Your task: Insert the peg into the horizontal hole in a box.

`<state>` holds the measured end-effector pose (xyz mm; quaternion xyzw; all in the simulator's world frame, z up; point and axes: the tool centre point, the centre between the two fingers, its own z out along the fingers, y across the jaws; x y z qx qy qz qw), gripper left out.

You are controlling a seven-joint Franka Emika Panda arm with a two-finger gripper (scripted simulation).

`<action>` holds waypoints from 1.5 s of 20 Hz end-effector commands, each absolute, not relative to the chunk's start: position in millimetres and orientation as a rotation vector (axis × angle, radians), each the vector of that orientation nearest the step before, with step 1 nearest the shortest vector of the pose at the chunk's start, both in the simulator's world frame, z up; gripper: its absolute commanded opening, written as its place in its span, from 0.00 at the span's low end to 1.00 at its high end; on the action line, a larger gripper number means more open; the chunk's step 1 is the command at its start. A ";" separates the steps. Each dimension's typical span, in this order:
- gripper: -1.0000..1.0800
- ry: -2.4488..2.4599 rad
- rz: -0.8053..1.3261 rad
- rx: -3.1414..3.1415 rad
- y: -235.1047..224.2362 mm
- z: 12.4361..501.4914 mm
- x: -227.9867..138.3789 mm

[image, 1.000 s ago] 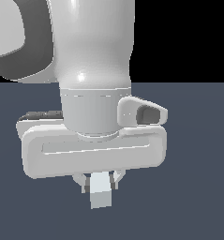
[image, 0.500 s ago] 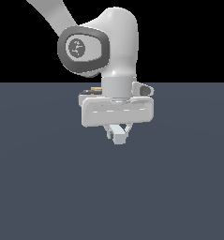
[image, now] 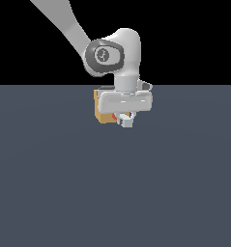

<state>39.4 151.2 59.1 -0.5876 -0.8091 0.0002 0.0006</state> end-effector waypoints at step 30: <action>0.00 -2.566 -0.001 -1.812 230.0 63.7 33.7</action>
